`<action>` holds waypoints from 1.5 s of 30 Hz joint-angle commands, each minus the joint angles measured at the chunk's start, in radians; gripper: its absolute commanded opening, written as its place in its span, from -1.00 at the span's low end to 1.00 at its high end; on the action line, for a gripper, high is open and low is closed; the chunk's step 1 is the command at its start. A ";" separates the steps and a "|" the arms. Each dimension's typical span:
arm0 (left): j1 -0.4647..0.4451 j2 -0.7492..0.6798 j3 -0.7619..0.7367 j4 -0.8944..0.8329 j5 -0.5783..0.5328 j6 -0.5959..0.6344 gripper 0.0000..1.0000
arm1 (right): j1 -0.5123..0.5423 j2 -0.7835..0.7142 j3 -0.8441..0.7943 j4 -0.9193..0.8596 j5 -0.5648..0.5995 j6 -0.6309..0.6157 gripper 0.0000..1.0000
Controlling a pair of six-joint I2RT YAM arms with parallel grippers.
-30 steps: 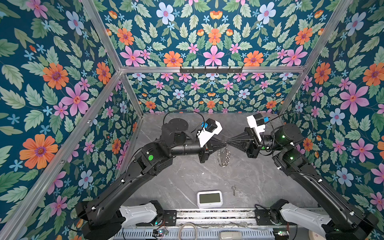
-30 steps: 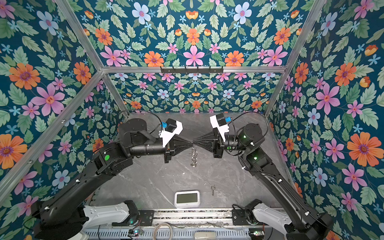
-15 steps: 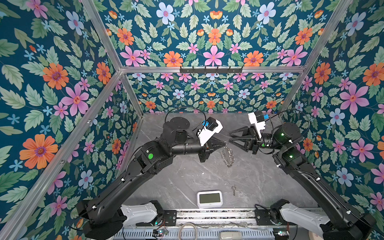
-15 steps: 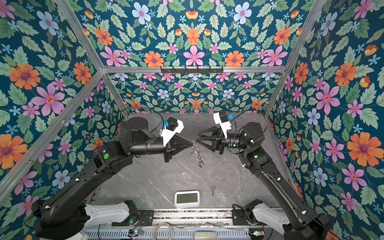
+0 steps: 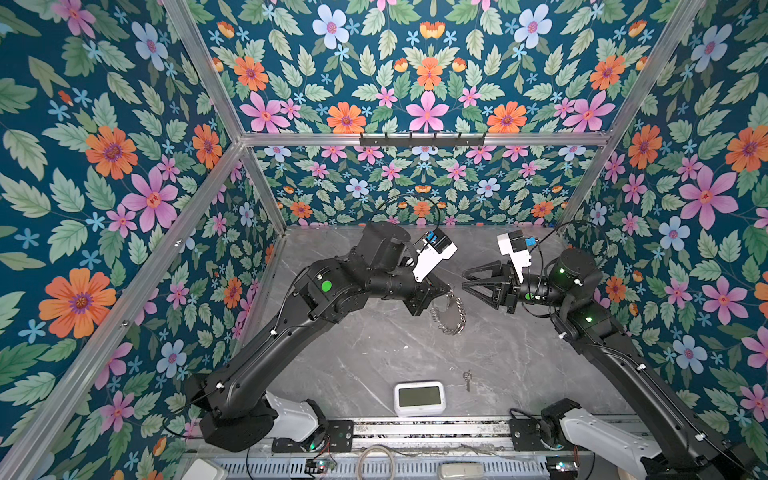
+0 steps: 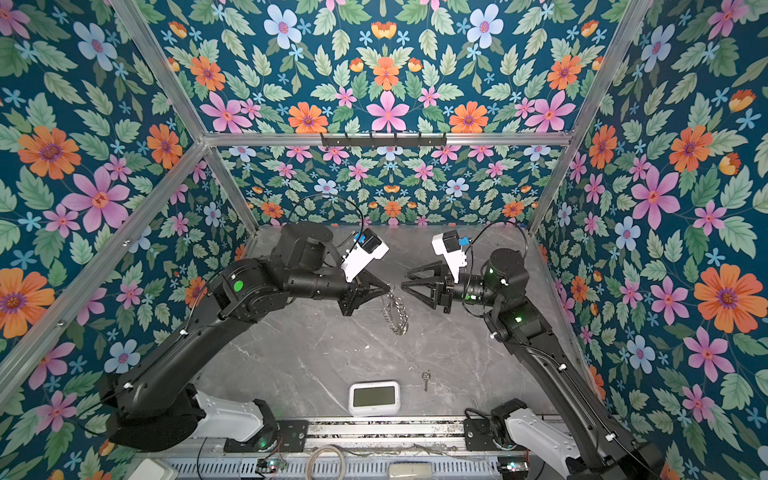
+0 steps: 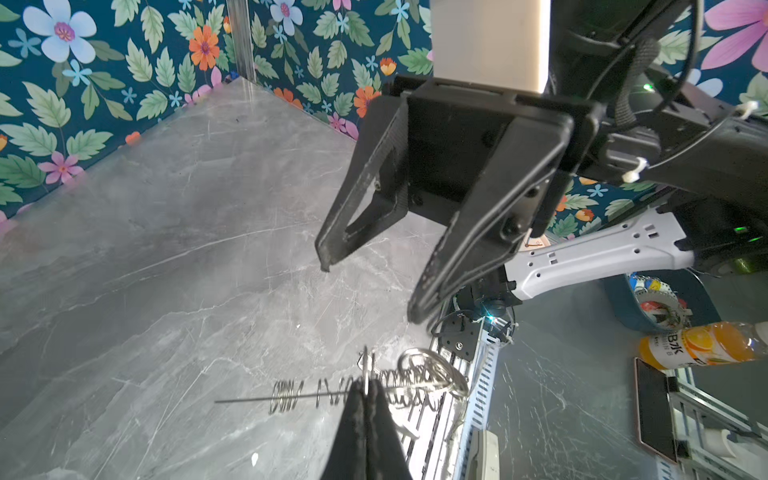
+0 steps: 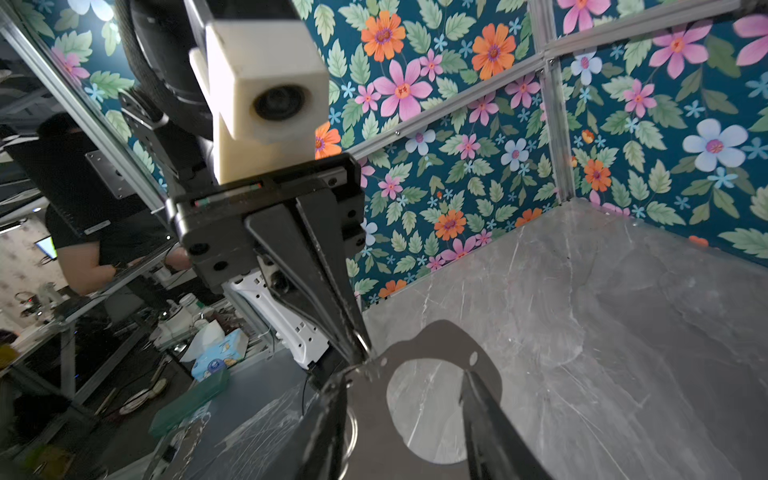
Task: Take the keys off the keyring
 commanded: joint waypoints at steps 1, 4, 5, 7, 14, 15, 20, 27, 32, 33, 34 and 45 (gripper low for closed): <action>0.001 0.024 0.034 -0.079 0.001 -0.016 -1.00 | -0.004 0.025 0.029 -0.095 -0.101 -0.135 -0.13; 0.000 0.028 0.028 -0.077 0.038 -0.016 -1.00 | -0.004 0.068 0.068 -0.175 -0.176 -0.201 -0.13; 0.000 0.031 0.026 -0.076 0.054 -0.012 -1.00 | -0.003 0.079 0.069 -0.169 -0.188 -0.196 -0.13; 0.000 0.033 0.026 -0.075 0.069 -0.007 -1.00 | -0.004 0.090 0.066 -0.151 -0.221 -0.190 -0.16; 0.000 0.045 0.033 -0.070 0.077 0.002 -1.00 | -0.002 0.106 0.062 -0.127 -0.241 -0.171 -0.30; 0.000 0.046 0.031 -0.069 0.076 0.002 -1.00 | -0.002 0.110 0.064 -0.117 -0.245 -0.162 -0.32; 0.000 0.047 0.034 -0.068 0.072 0.003 -1.00 | 0.011 0.134 0.082 -0.084 -0.248 -0.131 -0.42; 0.000 0.047 0.036 -0.068 0.063 0.002 -1.00 | 0.021 0.144 0.091 -0.083 -0.248 -0.131 -0.63; 0.000 0.047 0.044 -0.060 0.052 -0.001 -1.00 | 0.032 0.147 0.082 -0.070 -0.258 -0.131 -1.00; 0.000 0.048 0.048 -0.060 0.052 -0.002 -1.00 | 0.034 0.144 0.078 -0.059 -0.255 -0.124 -1.00; 0.000 0.048 0.049 -0.059 0.054 -0.003 -1.00 | 0.035 0.140 0.068 -0.025 -0.249 -0.098 -1.00; 0.000 -0.049 -0.089 0.104 0.041 -0.023 -0.68 | 0.036 0.089 -0.024 0.346 -0.139 0.145 -1.00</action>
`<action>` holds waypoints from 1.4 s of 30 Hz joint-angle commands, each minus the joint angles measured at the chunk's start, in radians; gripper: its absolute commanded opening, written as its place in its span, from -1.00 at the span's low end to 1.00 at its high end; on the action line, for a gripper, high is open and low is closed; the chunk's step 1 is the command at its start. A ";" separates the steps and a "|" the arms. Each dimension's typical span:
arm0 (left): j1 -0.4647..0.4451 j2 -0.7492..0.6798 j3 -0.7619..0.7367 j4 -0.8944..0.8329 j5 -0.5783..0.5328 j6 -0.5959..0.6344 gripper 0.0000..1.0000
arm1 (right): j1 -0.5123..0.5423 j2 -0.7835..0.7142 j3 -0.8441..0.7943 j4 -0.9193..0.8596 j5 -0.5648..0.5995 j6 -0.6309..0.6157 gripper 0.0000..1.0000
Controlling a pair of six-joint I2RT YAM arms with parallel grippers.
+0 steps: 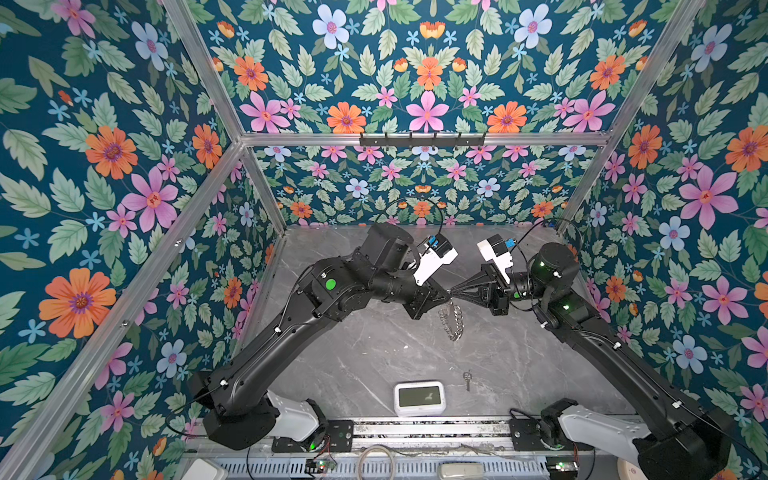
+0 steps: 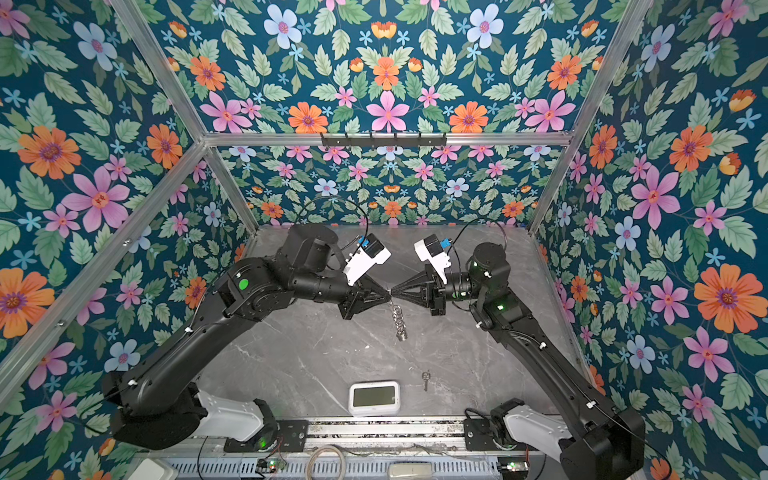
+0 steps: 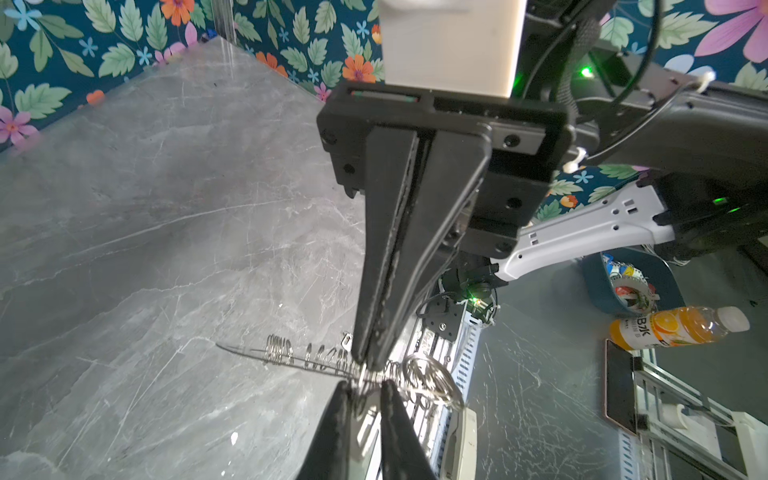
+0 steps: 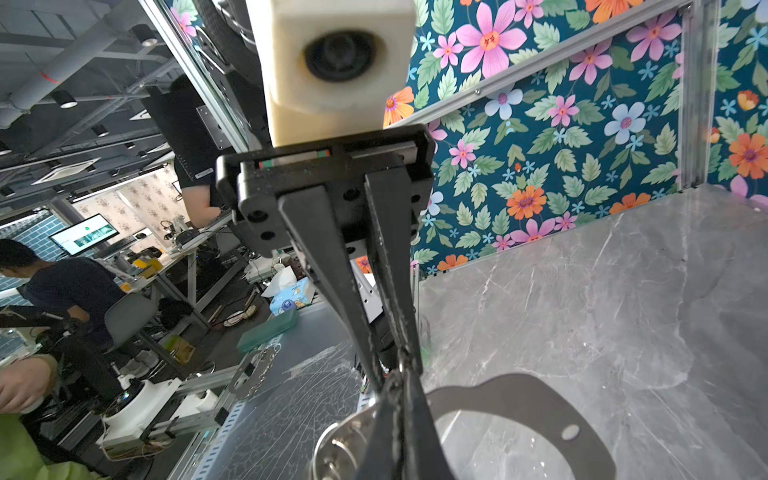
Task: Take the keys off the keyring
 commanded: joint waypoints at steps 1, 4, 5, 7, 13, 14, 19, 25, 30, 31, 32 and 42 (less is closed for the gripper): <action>0.001 -0.036 -0.049 0.121 -0.009 -0.009 -0.69 | 0.000 -0.010 -0.003 0.149 0.054 0.075 -1.00; 0.002 -0.066 -0.095 0.179 -0.004 -0.013 -0.83 | 0.000 -0.009 -0.003 0.175 0.057 0.099 -1.00; 0.002 -0.069 -0.100 0.189 -0.003 -0.013 -0.88 | 0.000 -0.008 -0.004 0.190 0.057 0.110 -1.00; 0.001 -0.068 -0.099 0.191 -0.006 -0.012 -0.98 | 0.000 -0.008 -0.003 0.191 0.057 0.116 -1.00; 0.002 -0.058 -0.080 0.182 -0.010 -0.006 -1.00 | 0.000 -0.026 -0.033 0.230 0.084 0.152 -1.00; 0.002 -0.056 -0.080 0.183 -0.009 -0.007 -1.00 | 0.000 -0.030 -0.044 0.265 0.093 0.173 -1.00; 0.002 -0.058 -0.101 0.223 -0.001 -0.028 -0.98 | 0.006 -0.033 -0.059 0.320 0.116 0.211 -1.00; 0.002 -0.078 -0.158 0.307 0.021 -0.059 -0.91 | 0.015 -0.026 -0.057 0.338 0.119 0.218 -1.00; 0.001 -0.076 -0.150 0.295 0.009 -0.053 -1.00 | 0.019 -0.021 -0.055 0.337 0.121 0.221 -1.00; 0.002 -0.075 -0.145 0.287 0.003 -0.048 -1.00 | 0.019 -0.025 -0.056 0.327 0.121 0.215 -1.00; 0.001 -0.077 -0.141 0.279 0.003 -0.043 -1.00 | 0.018 -0.030 -0.055 0.313 0.120 0.207 -1.00; 0.000 -0.005 -0.036 0.080 -0.055 -0.006 -1.00 | 0.001 -0.138 0.006 -0.171 0.264 -0.046 -0.09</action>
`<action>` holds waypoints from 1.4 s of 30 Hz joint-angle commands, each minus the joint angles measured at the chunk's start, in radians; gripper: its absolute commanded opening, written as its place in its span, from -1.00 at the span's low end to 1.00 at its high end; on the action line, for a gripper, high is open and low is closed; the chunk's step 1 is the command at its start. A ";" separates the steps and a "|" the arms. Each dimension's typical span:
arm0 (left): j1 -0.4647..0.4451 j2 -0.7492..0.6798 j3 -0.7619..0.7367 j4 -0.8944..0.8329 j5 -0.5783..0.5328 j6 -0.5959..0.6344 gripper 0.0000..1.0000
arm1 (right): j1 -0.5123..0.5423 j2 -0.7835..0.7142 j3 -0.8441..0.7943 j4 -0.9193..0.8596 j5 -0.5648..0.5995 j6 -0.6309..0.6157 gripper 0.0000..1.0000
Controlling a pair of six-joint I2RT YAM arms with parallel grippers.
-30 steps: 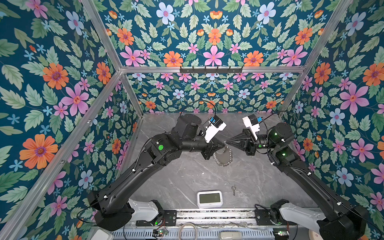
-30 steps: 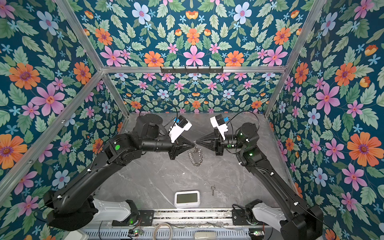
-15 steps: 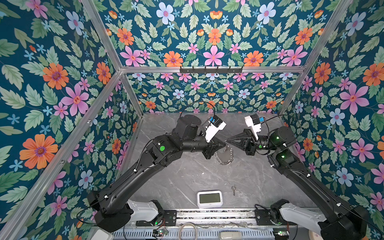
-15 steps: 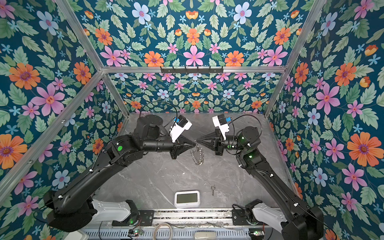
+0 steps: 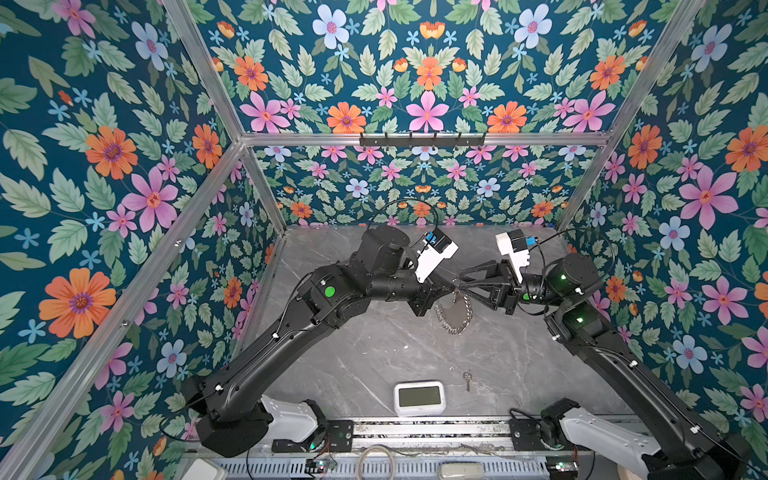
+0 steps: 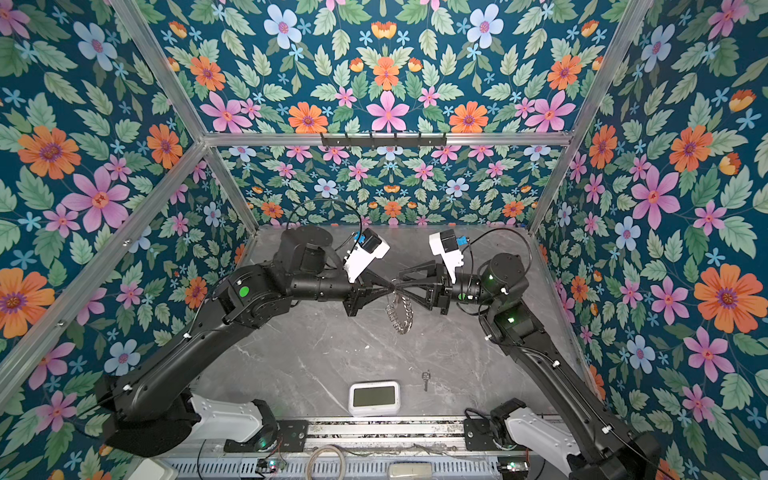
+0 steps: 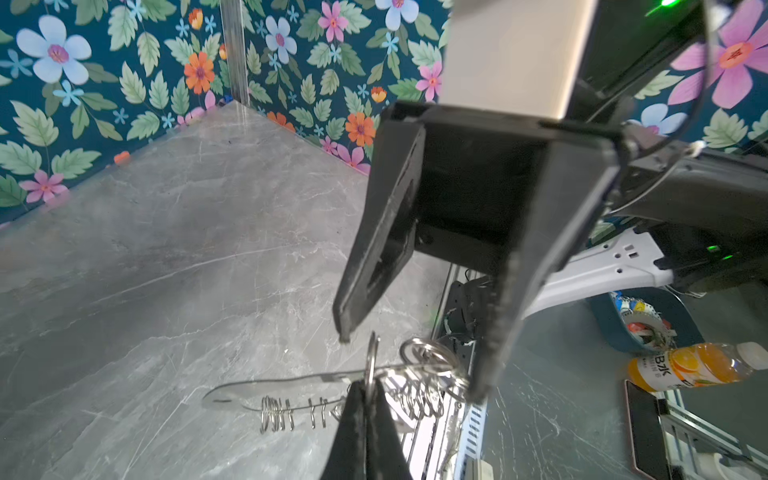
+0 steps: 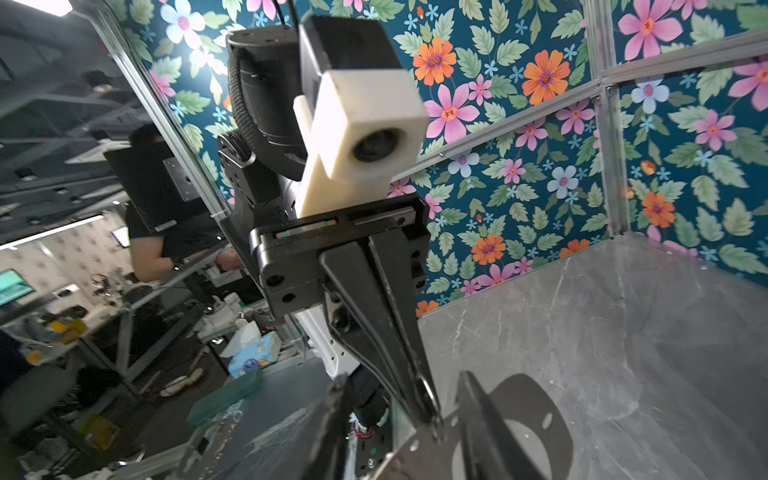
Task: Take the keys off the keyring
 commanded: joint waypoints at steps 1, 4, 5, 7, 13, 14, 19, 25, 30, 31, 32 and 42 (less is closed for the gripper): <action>0.001 0.023 0.033 -0.092 -0.019 0.022 -1.00 | -0.012 -0.020 0.029 -0.216 0.072 -0.122 -0.10; 0.001 0.059 0.088 -0.160 -0.018 0.021 -1.00 | -0.026 -0.015 0.073 -0.340 0.058 -0.202 -0.11; 0.001 0.073 0.112 -0.184 -0.018 0.022 -1.00 | -0.030 -0.012 0.084 -0.378 0.046 -0.233 -0.18; 0.001 0.094 0.146 -0.220 -0.010 0.028 -1.00 | -0.037 0.000 0.099 -0.428 -0.009 -0.284 -0.22; -0.001 0.108 0.161 -0.234 0.028 0.049 -1.00 | -0.038 0.072 0.129 -0.454 -0.115 -0.319 -0.18; 0.000 0.109 0.161 -0.233 0.029 0.051 -1.00 | -0.038 0.079 0.135 -0.454 -0.124 -0.318 -0.17; -0.001 0.113 0.164 -0.231 0.040 0.058 -1.00 | -0.038 0.109 0.149 -0.432 -0.149 -0.302 -0.29; -0.002 0.112 0.164 -0.231 0.038 0.059 -1.00 | -0.019 0.131 0.154 -0.414 -0.157 -0.293 -0.54; -0.002 0.110 0.164 -0.229 0.040 0.059 -1.00 | 0.004 0.149 0.164 -0.405 -0.140 -0.291 -0.65; -0.002 0.109 0.162 -0.229 0.042 0.061 -1.00 | 0.006 0.151 0.166 -0.401 -0.140 -0.286 -0.69; -0.002 0.109 0.162 -0.229 0.042 0.061 -1.00 | 0.008 0.153 0.167 -0.397 -0.145 -0.285 -0.76; -0.002 0.082 0.138 -0.184 -0.012 0.036 -0.92 | 0.018 0.127 0.088 -0.141 -0.100 -0.110 -1.00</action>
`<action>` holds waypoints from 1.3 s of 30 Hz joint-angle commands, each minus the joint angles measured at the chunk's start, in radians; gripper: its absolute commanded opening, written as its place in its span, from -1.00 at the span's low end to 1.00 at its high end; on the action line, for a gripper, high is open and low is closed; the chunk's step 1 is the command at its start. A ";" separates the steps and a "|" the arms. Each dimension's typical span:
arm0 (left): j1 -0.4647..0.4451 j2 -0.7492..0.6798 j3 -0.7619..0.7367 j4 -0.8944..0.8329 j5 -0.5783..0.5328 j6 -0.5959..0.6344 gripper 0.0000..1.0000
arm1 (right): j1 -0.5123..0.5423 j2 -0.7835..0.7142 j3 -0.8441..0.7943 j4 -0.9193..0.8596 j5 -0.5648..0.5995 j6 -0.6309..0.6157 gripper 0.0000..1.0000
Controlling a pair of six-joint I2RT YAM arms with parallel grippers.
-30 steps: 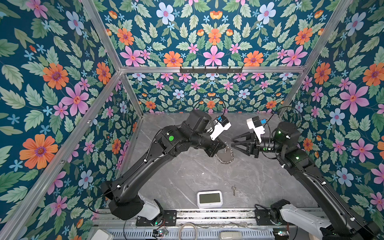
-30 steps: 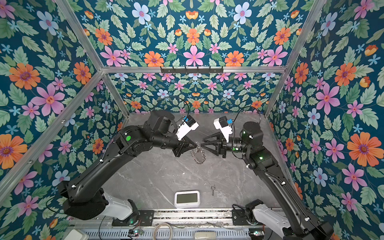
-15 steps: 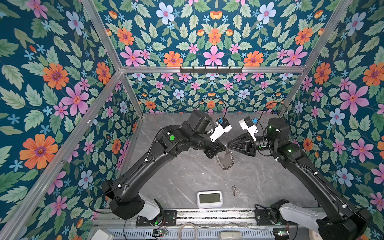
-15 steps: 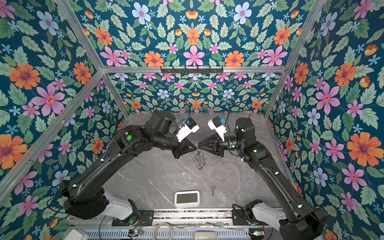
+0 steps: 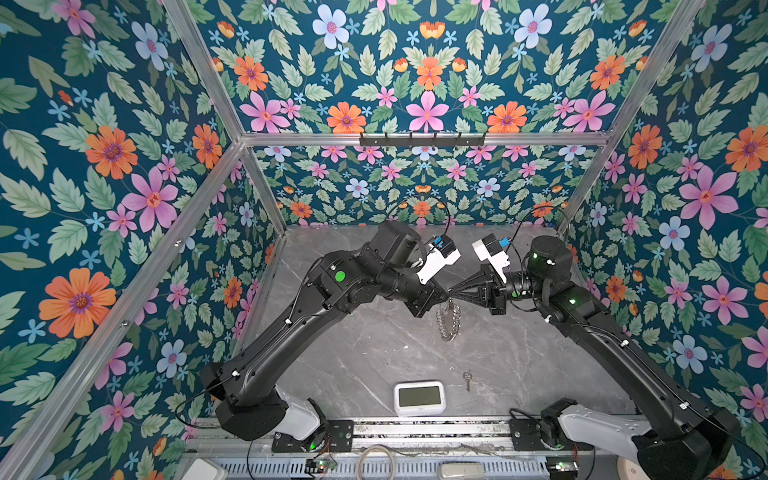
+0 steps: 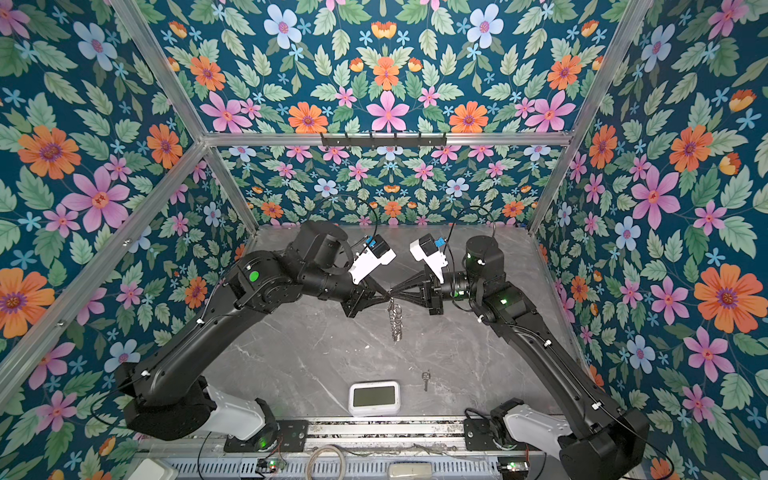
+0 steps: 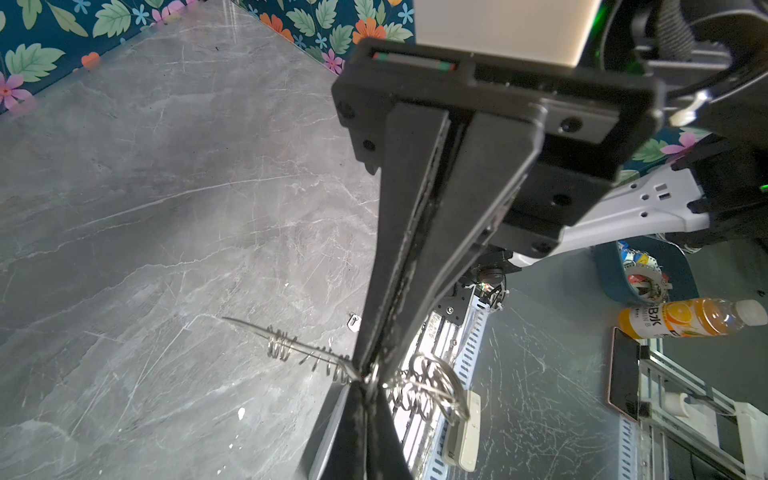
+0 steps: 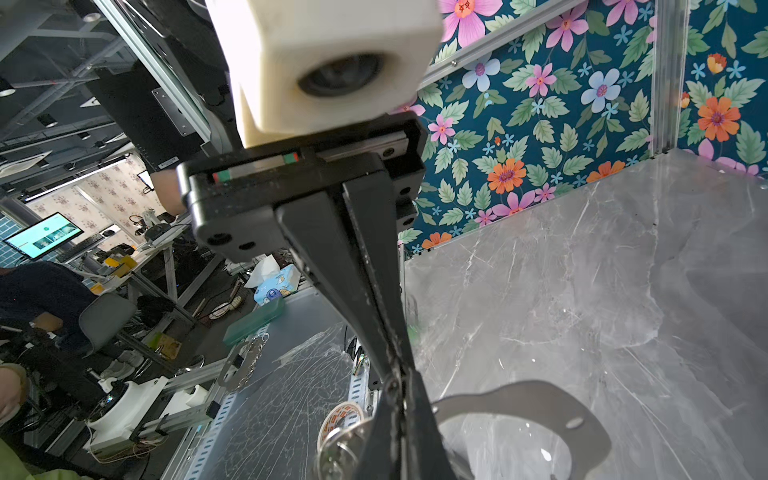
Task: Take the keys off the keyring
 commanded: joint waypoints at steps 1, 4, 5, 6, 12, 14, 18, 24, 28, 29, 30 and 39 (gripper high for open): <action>-0.001 -0.027 -0.026 0.087 -0.039 -0.013 -0.82 | 0.004 -0.019 -0.035 0.220 0.052 0.149 -1.00; -0.001 -0.081 -0.105 0.169 -0.062 -0.032 -0.59 | 0.002 -0.039 -0.061 0.315 0.083 0.202 -1.00; -0.001 -0.103 -0.137 0.210 -0.069 -0.043 -0.55 | 0.003 -0.042 -0.066 0.340 0.086 0.216 -1.00; -0.001 -0.122 -0.166 0.250 -0.073 -0.049 -0.54 | 0.002 -0.043 -0.072 0.373 0.092 0.235 -1.00; -0.001 -0.213 -0.315 0.432 -0.063 -0.087 -0.49 | 0.003 -0.043 -0.100 0.546 0.108 0.331 -1.00; -0.001 -0.230 -0.343 0.469 -0.047 -0.090 -0.48 | 0.002 -0.036 -0.102 0.586 0.101 0.354 -1.00; -0.001 -0.268 -0.377 0.486 -0.091 -0.082 -0.40 | -0.008 -0.042 -0.100 0.596 0.094 0.363 -1.00; -0.003 -0.321 -0.459 0.593 -0.138 -0.065 -0.31 | -0.012 -0.033 -0.103 0.658 0.087 0.413 -1.00; -0.003 -0.328 -0.486 0.661 -0.106 -0.045 -0.30 | -0.012 -0.027 -0.100 0.682 0.076 0.433 -1.00; -0.003 -0.328 -0.490 0.675 -0.091 -0.039 -0.30 | -0.011 -0.027 -0.101 0.682 0.079 0.436 -1.00; -0.003 -0.329 -0.495 0.692 -0.078 -0.036 -0.30 | -0.012 -0.027 -0.100 0.680 0.079 0.437 -1.00; -0.003 -0.325 -0.530 0.782 0.011 -0.031 -0.66 | -0.012 -0.029 -0.104 0.679 0.088 0.445 -1.00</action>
